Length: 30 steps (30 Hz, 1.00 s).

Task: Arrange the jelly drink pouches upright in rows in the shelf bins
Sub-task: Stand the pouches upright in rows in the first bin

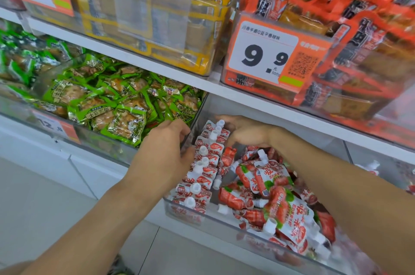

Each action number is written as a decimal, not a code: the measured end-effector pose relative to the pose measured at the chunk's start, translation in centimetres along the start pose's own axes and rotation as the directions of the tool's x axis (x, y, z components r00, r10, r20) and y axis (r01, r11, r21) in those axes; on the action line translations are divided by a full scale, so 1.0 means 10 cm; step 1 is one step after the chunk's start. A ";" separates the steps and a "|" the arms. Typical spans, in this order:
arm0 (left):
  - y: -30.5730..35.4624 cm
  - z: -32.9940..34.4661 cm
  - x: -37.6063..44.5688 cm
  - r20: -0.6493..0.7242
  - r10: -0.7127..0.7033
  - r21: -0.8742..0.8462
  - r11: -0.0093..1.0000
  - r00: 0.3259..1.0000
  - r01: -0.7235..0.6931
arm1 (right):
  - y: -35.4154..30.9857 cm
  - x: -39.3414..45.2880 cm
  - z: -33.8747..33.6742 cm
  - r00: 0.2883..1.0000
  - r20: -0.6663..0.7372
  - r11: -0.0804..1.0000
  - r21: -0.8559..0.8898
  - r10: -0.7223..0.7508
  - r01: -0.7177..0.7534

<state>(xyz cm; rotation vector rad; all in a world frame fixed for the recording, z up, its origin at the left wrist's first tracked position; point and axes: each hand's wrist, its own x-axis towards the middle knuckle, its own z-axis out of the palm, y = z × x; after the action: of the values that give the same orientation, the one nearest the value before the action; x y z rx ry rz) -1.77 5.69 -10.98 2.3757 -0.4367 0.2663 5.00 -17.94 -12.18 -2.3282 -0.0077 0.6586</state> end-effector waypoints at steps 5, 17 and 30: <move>0.04 0.00 0.00 -0.030 0.003 0.044 0.999 1.000 -0.002 | 0.04 -0.02 0.08 1.000 0.005 0.989 -0.146 0.004 -0.003; 0.38 0.39 0.40 0.210 0.351 0.016 0.932 0.912 -0.363 | 0.31 -0.08 0.00 0.980 -0.154 0.982 0.121 -0.123 0.143; 0.26 0.71 0.67 0.442 0.188 0.285 0.898 0.877 -0.336 | 0.33 -0.38 0.17 0.973 -0.094 0.943 -0.281 -0.213 0.179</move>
<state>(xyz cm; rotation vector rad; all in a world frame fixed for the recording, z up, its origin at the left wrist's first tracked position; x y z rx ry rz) 3.91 -2.50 -12.57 2.7286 -0.9944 -0.0383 0.38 -20.05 -13.64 -2.5841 -0.2869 0.4337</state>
